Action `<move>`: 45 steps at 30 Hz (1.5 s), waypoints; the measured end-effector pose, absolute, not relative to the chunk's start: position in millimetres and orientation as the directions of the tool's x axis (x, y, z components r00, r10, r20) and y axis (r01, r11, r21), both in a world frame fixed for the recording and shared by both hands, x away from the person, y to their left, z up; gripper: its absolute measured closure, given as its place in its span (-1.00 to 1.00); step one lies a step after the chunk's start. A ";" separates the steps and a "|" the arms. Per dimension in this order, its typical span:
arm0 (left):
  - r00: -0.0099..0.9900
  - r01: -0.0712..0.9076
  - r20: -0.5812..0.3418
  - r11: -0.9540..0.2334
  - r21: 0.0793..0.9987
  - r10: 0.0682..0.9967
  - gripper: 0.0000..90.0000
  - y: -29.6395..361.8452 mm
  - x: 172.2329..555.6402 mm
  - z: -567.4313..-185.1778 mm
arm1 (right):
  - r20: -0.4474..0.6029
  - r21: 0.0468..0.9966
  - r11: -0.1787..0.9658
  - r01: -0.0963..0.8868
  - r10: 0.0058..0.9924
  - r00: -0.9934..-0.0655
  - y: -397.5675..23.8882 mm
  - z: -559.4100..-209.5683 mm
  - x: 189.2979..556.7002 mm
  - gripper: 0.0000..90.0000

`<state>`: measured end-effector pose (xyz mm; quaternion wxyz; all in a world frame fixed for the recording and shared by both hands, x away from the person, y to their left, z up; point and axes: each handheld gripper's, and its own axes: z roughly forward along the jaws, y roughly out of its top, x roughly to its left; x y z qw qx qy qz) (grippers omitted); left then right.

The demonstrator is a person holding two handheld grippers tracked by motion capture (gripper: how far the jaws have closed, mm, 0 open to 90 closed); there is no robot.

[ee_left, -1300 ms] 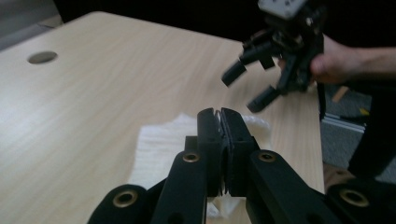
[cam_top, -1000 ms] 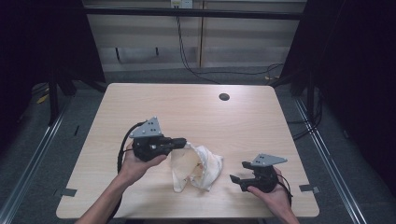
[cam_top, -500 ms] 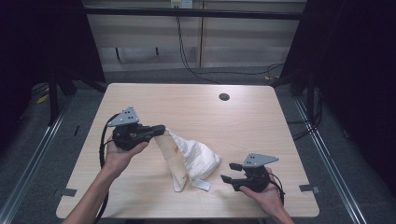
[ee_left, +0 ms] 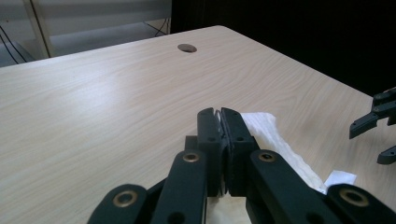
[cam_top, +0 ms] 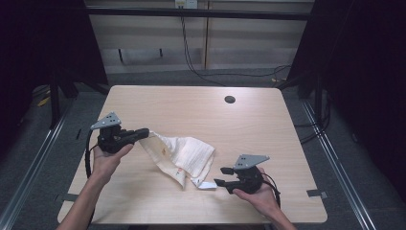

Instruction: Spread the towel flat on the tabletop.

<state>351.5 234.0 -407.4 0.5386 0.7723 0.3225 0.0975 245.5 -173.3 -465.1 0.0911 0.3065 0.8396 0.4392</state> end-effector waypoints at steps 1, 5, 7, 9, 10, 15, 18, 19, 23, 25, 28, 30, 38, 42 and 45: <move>0.775 0.393 -0.194 -0.217 0.894 0.601 0.95 232.8 351.4 -407.9 | 0.110 0.797 0.429 0.425 0.590 -0.800 -170.8 -463.7 246.8 0.16; 0.781 0.379 -0.170 -0.238 0.894 0.601 0.95 228.4 351.3 -407.4 | 0.117 0.807 0.423 0.413 0.570 -0.813 -162.8 -459.3 255.6 0.22; 0.778 0.382 -0.184 -0.220 0.897 0.601 0.95 229.3 353.4 -408.7 | 0.123 0.805 0.432 0.407 0.549 -0.827 -152.6 -459.9 266.7 0.28; 0.774 0.387 -0.185 -0.222 0.895 0.605 0.95 228.7 354.9 -412.1 | 0.108 0.792 0.464 0.396 0.532 -0.840 -143.0 -463.6 274.0 0.35; 0.773 0.389 -0.184 -0.224 0.894 0.607 0.95 228.7 355.4 -413.4 | 0.108 0.792 0.464 0.396 0.532 -0.840 -143.0 -463.6 274.0 0.35; 0.765 0.418 -0.205 -0.229 0.879 0.610 0.95 226.4 358.0 -425.9 | 0.105 0.778 0.501 0.378 0.490 -0.865 -117.8 -470.8 295.9 0.52; 0.760 0.418 -0.207 -0.220 0.881 0.616 0.95 228.1 358.4 -425.2 | 0.113 0.771 0.514 0.377 0.472 -0.874 -110.9 -476.2 300.9 0.60; 0.760 0.418 -0.214 -0.211 0.884 0.613 0.95 230.3 358.4 -424.0 | 0.109 0.769 0.521 0.371 0.465 -0.878 -108.7 -478.1 302.1 0.63; 0.759 0.416 -0.208 -0.214 0.884 0.617 0.95 232.8 358.7 -423.6 | 0.125 0.759 0.532 0.376 0.448 -0.885 -104.0 -487.3 305.3 0.65; 0.761 0.415 -0.198 -0.228 0.881 0.618 0.94 231.5 358.6 -424.8 | 0.115 0.747 0.556 0.365 0.433 -0.894 -101.5 -493.6 304.6 0.62; 0.761 0.411 -0.199 -0.221 0.885 0.618 0.94 233.3 359.1 -423.2 | 0.113 0.739 0.565 0.367 0.433 -0.894 -99.4 -496.6 304.0 0.61; 0.759 0.410 -0.200 -0.216 0.886 0.620 0.94 234.7 358.8 -423.3 | 0.088 0.722 0.590 0.361 0.440 -0.894 -97.0 -499.3 303.9 0.60; 0.763 0.418 -0.200 -0.233 0.878 0.615 0.94 233.1 359.2 -428.0 | 0.068 0.727 0.586 0.357 0.457 -0.887 -96.1 -502.3 303.0 0.82; 0.770 0.411 -0.197 -0.235 0.881 0.607 0.94 230.0 357.7 -426.5 | 0.089 0.740 0.555 0.381 0.480 -0.873 -100.4 -494.0 305.7 0.95; 0.772 0.411 -0.198 -0.236 0.881 0.604 0.94 228.8 357.1 -425.2 | 0.110 0.778 0.498 0.384 0.493 -0.863 -112.3 -477.4 308.5 0.95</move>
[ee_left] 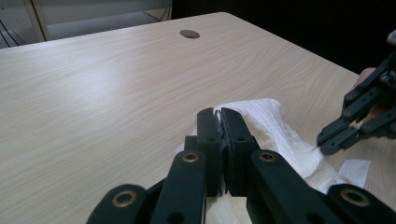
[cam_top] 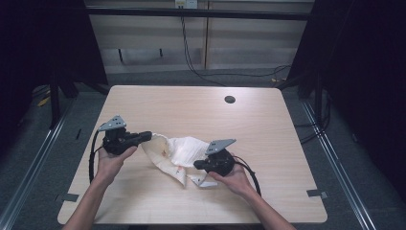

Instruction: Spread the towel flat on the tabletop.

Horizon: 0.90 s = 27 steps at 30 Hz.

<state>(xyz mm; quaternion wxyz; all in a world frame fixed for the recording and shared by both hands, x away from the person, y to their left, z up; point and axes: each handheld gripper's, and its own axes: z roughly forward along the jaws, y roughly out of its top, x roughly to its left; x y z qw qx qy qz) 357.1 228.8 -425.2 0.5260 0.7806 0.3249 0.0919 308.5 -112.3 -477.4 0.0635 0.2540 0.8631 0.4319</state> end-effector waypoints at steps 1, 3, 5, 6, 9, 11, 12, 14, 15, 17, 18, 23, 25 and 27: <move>0.772 0.411 -0.198 -0.236 0.881 0.604 0.94 228.8 357.1 -425.2 | 0.110 0.778 0.498 0.384 0.493 -0.863 -112.3 -477.4 308.5 0.95; 0.773 0.407 -0.197 -0.233 0.883 0.603 0.94 229.2 355.8 -423.5 | 0.121 0.795 0.468 0.385 0.500 -0.857 -119.7 -466.9 309.4 0.96; 0.773 0.405 -0.197 -0.230 0.885 0.603 0.94 229.6 355.3 -421.9 | 0.130 0.813 0.440 0.382 0.502 -0.855 -125.7 -458.6 309.6 0.96; 0.774 0.401 -0.194 -0.231 0.887 0.602 0.94 230.2 355.2 -420.5 | 0.131 0.825 0.419 0.379 0.510 -0.850 -131.9 -449.2 309.4 0.96; 0.779 0.394 -0.195 -0.223 0.892 0.595 0.94 229.9 353.6 -416.6 | 0.140 0.839 0.393 0.376 0.513 -0.847 -139.4 -440.9 310.3 0.96; 0.788 0.384 -0.187 -0.231 0.894 0.586 0.94 228.9 352.2 -414.0 | 0.147 0.852 0.364 0.377 0.525 -0.838 -147.2 -433.5 311.3 0.96; 0.793 0.378 -0.187 -0.228 0.897 0.579 0.94 227.7 350.6 -411.4 | 0.146 0.863 0.341 0.373 0.538 -0.830 -154.7 -426.3 311.7 0.96; 0.801 0.369 -0.181 -0.231 0.900 0.571 0.94 227.1 349.5 -409.4 | 0.146 0.867 0.333 0.372 0.542 -0.827 -157.7 -423.7 311.9 0.96; 0.802 0.366 -0.181 -0.230 0.902 0.569 0.94 226.4 348.3 -407.8 | 0.144 0.871 0.321 0.372 0.557 -0.818 -162.5 -418.8 311.6 0.96; 0.808 0.356 -0.175 -0.229 0.906 0.563 0.94 225.8 346.7 -404.7 | 0.140 0.879 0.304 0.368 0.573 -0.807 -170.0 -410.7 311.6 0.96; 0.811 0.349 -0.171 -0.228 0.909 0.560 0.94 225.2 345.5 -402.2 | 0.137 0.888 0.286 0.360 0.583 -0.801 -176.3 -403.5 311.1 0.96; 0.821 0.332 -0.160 -0.229 0.915 0.548 0.94 223.3 340.1 -394.3 | 0.127 0.900 0.265 0.345 0.599 -0.791 -186.5 -391.0 310.7 0.96; 0.827 0.317 -0.145 -0.238 0.918 0.543 0.94 221.9 336.8 -388.0 | 0.119 0.906 0.259 0.336 0.605 -0.787 -190.7 -385.8 310.6 0.96; 0.831 0.309 -0.144 -0.231 0.923 0.538 0.94 221.4 335.0 -384.1 | 0.122 0.912 0.244 0.330 0.608 -0.785 -195.0 -380.8 309.4 0.96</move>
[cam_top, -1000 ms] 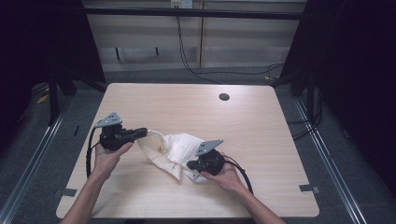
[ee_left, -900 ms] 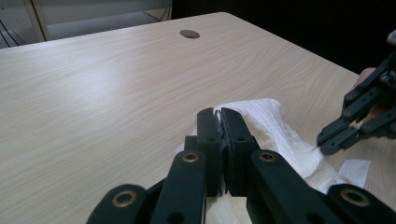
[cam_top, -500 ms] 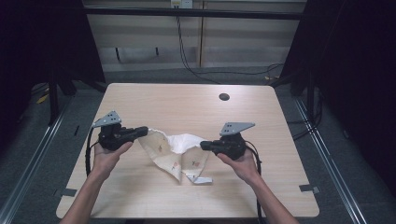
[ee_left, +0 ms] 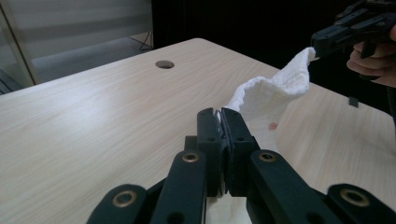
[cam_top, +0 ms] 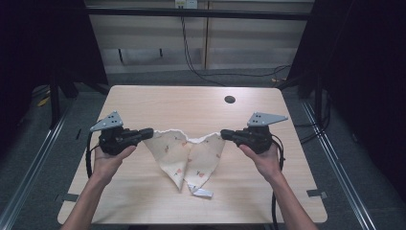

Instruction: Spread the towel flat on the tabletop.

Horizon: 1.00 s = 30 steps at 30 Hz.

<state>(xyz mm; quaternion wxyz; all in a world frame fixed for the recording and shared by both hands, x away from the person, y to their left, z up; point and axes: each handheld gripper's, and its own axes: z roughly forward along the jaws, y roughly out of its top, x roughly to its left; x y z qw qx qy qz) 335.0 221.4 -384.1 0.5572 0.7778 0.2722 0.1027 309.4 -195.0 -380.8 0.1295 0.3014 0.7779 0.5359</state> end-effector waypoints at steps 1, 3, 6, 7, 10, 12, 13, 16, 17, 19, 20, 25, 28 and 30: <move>0.836 0.304 -0.144 -0.229 0.925 0.530 0.94 221.5 333.8 -382.0 | 0.118 0.914 0.240 0.325 0.610 -0.784 -196.6 -378.8 308.7 0.96; 0.835 0.303 -0.145 -0.225 0.926 0.530 0.94 221.8 331.8 -379.0 | 0.121 0.928 0.208 0.308 0.615 -0.779 -203.4 -372.4 305.7 0.96; 0.845 0.282 -0.134 -0.219 0.934 0.518 0.94 223.0 327.4 -370.8 | 0.131 0.944 0.163 0.288 0.616 -0.777 -214.3 -362.2 301.8 0.96; 0.850 0.271 -0.127 -0.217 0.938 0.511 0.94 223.2 325.1 -366.7 | 0.121 0.947 0.161 0.277 0.621 -0.775 -216.9 -359.1 299.5 0.96; 0.857 0.247 -0.110 -0.213 0.946 0.503 0.94 224.1 320.8 -357.9 | 0.120 0.952 0.147 0.268 0.626 -0.770 -222.4 -353.3 294.0 0.96; 0.861 0.231 -0.101 -0.207 0.951 0.499 0.94 225.2 317.7 -352.2 | 0.126 0.955 0.135 0.264 0.623 -0.772 -225.1 -350.3 291.3 0.96; 0.863 0.220 -0.090 -0.209 0.953 0.497 0.94 226.3 316.2 -348.9 | 0.123 0.955 0.136 0.263 0.626 -0.770 -225.9 -348.2 289.6 0.96; 0.864 0.205 -0.087 -0.189 0.960 0.496 0.94 228.4 312.4 -341.9 | 0.112 0.960 0.133 0.246 0.624 -0.773 -228.7 -341.2 285.4 0.96; 0.863 0.194 -0.078 -0.184 0.964 0.499 0.94 229.3 308.8 -337.1 | 0.099 0.966 0.126 0.224 0.624 -0.775 -230.8 -335.6 281.5 0.96; 0.867 0.177 -0.069 -0.176 0.968 0.494 0.94 230.6 304.3 -331.4 | 0.075 0.974 0.122 0.189 0.616 -0.784 -233.0 -327.1 275.4 0.96; 0.867 0.177 -0.069 -0.176 0.968 0.494 0.94 230.6 304.3 -331.4 | 0.075 0.974 0.122 0.189 0.616 -0.784 -233.0 -327.1 275.4 0.96; 0.879 0.123 -0.028 -0.168 0.978 0.476 0.94 227.7 286.5 -312.1 | 0.027 0.983 0.130 0.132 0.604 -0.797 -233.5 -305.6 256.8 0.96; 0.886 0.082 0.005 -0.166 0.983 0.465 0.94 225.6 274.0 -300.0 | 0.006 0.985 0.136 0.107 0.593 -0.805 -231.5 -298.9 246.6 0.96; 0.893 0.060 0.018 -0.158 0.986 0.451 0.94 226.2 266.1 -292.1 | -0.031 0.987 0.142 0.068 0.599 -0.800 -229.6 -294.5 237.3 0.96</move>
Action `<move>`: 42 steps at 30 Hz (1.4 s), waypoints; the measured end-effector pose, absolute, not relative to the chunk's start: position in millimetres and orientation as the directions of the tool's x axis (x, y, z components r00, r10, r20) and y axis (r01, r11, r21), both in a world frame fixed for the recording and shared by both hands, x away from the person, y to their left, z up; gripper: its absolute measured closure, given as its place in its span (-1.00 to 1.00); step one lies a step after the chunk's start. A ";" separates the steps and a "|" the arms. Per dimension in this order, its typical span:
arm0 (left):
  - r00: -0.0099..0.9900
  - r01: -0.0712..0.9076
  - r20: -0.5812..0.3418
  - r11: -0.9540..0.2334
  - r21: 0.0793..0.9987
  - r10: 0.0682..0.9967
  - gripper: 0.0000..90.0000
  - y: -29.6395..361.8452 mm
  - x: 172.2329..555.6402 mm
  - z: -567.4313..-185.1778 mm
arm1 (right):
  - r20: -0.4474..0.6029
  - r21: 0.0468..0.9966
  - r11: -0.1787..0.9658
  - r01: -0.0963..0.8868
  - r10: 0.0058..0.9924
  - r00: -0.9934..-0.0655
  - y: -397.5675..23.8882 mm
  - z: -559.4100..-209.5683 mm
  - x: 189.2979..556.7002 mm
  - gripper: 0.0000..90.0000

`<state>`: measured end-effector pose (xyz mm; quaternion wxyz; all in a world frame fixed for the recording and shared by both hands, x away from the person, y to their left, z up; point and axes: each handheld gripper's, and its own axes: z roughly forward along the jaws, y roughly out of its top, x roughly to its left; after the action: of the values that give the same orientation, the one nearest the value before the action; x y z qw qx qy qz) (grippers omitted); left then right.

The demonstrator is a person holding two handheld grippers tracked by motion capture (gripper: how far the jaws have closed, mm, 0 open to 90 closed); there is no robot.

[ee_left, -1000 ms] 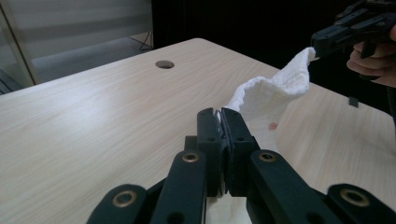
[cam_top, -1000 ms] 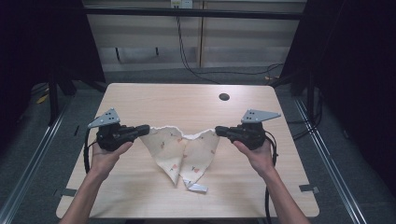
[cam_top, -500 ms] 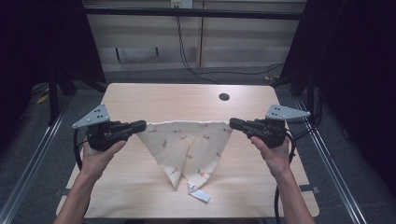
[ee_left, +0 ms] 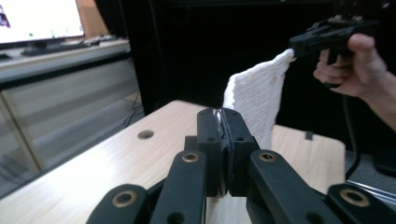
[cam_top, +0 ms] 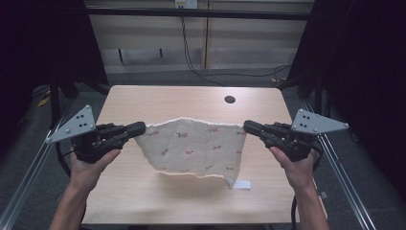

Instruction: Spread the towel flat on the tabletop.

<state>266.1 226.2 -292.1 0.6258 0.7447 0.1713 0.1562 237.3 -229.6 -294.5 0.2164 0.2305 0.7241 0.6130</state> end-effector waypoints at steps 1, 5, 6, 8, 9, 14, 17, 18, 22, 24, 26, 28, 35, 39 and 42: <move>0.893 0.054 0.019 -0.150 0.987 0.450 0.94 226.2 261.3 -288.4 | -0.040 0.988 0.145 0.060 0.603 -0.797 -229.7 -292.0 234.4 0.96; 0.900 0.040 0.031 -0.153 0.987 0.436 0.94 224.5 252.4 -281.3 | -0.051 0.988 0.146 0.048 0.602 -0.797 -230.2 -284.4 221.4 0.96; 0.900 0.039 0.032 -0.153 0.987 0.434 0.94 223.6 251.7 -281.2 | -0.066 0.986 0.159 0.040 0.607 -0.792 -230.3 -282.6 218.8 0.96; 0.901 0.043 0.033 -0.165 0.985 0.432 0.94 222.2 253.9 -283.6 | -0.065 0.987 0.156 0.039 0.607 -0.792 -232.6 -279.4 215.8 0.96; 0.900 0.063 0.019 -0.173 0.983 0.436 0.94 221.0 257.2 -286.7 | -0.069 0.987 0.156 0.036 0.619 -0.782 -233.7 -278.5 214.3 0.96; 0.894 0.110 0.004 -0.228 0.968 0.447 0.94 210.0 273.8 -305.3 | -0.058 0.979 0.188 0.080 0.633 -0.772 -237.0 -291.6 226.3 0.96; 0.895 0.157 -0.026 -0.259 0.953 0.445 0.94 206.1 288.9 -324.7 | -0.030 0.970 0.203 0.133 0.646 -0.763 -238.1 -305.7 239.5 0.96; 0.890 0.177 -0.040 -0.265 0.948 0.453 0.94 205.8 294.9 -331.0 | -0.018 0.966 0.207 0.155 0.652 -0.758 -239.0 -311.7 245.2 0.96; 0.876 0.242 -0.087 -0.276 0.930 0.475 0.94 208.8 317.2 -351.6 | 0.020 0.949 0.223 0.222 0.660 -0.751 -239.9 -332.6 263.9 0.96; 0.868 0.265 -0.103 -0.277 0.924 0.486 0.94 210.5 324.2 -357.6 | 0.025 0.938 0.243 0.248 0.666 -0.746 -238.8 -339.4 268.4 0.96; 0.865 0.278 -0.104 -0.296 0.914 0.491 0.94 209.3 328.8 -364.3 | 0.041 0.932 0.246 0.265 0.654 -0.755 -236.4 -345.8 272.6 0.96; 0.862 0.294 -0.115 -0.302 0.907 0.494 0.94 208.6 333.8 -369.1 | 0.040 0.924 0.264 0.276 0.651 -0.758 -232.4 -350.4 277.8 0.96; 0.837 0.358 -0.170 -0.284 0.889 0.521 0.94 210.3 351.2 -387.1 | 0.046 0.903 0.293 0.315 0.663 -0.748 -226.8 -362.2 294.6 0.96; 0.834 0.376 -0.186 -0.289 0.880 0.519 0.94 204.3 358.5 -397.6 | 0.060 0.902 0.281 0.326 0.669 -0.741 -233.1 -371.4 305.8 0.96; 0.831 0.382 -0.187 -0.294 0.876 0.523 0.94 197.8 365.0 -405.9 | 0.068 0.897 0.281 0.341 0.674 -0.735 -235.3 -380.1 316.0 0.96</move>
<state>365.0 197.8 -405.9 0.5228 0.8015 0.2824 0.0673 316.0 -235.3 -380.1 0.1651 0.3243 0.7832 0.5042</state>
